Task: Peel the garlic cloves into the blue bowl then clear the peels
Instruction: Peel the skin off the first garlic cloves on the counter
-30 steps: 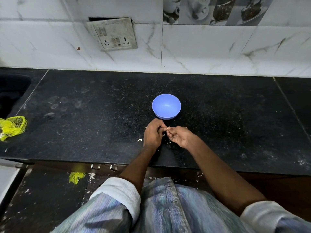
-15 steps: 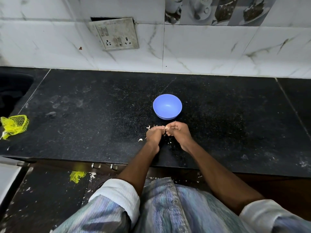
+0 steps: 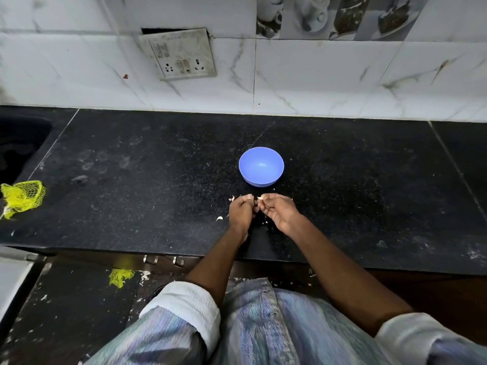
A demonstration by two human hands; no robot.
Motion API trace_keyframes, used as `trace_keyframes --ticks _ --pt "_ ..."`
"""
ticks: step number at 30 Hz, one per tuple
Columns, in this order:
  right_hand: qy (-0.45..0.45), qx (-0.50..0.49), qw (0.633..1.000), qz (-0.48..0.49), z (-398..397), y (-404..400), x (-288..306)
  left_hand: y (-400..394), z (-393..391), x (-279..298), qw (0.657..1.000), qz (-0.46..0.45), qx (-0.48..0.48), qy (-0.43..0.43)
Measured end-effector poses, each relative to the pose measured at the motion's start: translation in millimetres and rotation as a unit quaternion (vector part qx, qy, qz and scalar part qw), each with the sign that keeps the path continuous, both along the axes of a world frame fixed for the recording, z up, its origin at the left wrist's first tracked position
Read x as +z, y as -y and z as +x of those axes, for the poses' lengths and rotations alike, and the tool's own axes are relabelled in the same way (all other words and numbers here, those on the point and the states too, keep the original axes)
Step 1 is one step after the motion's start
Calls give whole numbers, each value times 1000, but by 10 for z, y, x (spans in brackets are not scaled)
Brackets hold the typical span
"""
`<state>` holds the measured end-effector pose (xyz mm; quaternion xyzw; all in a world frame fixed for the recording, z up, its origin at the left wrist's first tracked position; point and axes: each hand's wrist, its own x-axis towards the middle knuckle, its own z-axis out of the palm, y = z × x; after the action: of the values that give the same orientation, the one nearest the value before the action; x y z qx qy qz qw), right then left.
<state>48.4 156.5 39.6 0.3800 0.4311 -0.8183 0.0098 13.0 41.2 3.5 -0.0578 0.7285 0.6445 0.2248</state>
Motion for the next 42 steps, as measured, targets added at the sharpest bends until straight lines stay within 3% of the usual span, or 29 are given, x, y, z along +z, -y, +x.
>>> trace_keyframes --ticks 2,7,18,29,42 --pt "-1 4 1000 20 17 -14 -24 26 0 -27 1000 -11 5 8" --pt "7 10 997 80 71 -50 -68 115 23 24 990 -77 -34 -117" --pt "-11 38 991 129 164 -99 -54 155 40 114 949 -157 -87 -258" --pt "-24 89 960 263 167 -115 -71 110 -8 117 969 -112 -62 -213" --pt "-40 129 871 472 87 -89 -105 103 -57 51 954 -152 -78 -246"
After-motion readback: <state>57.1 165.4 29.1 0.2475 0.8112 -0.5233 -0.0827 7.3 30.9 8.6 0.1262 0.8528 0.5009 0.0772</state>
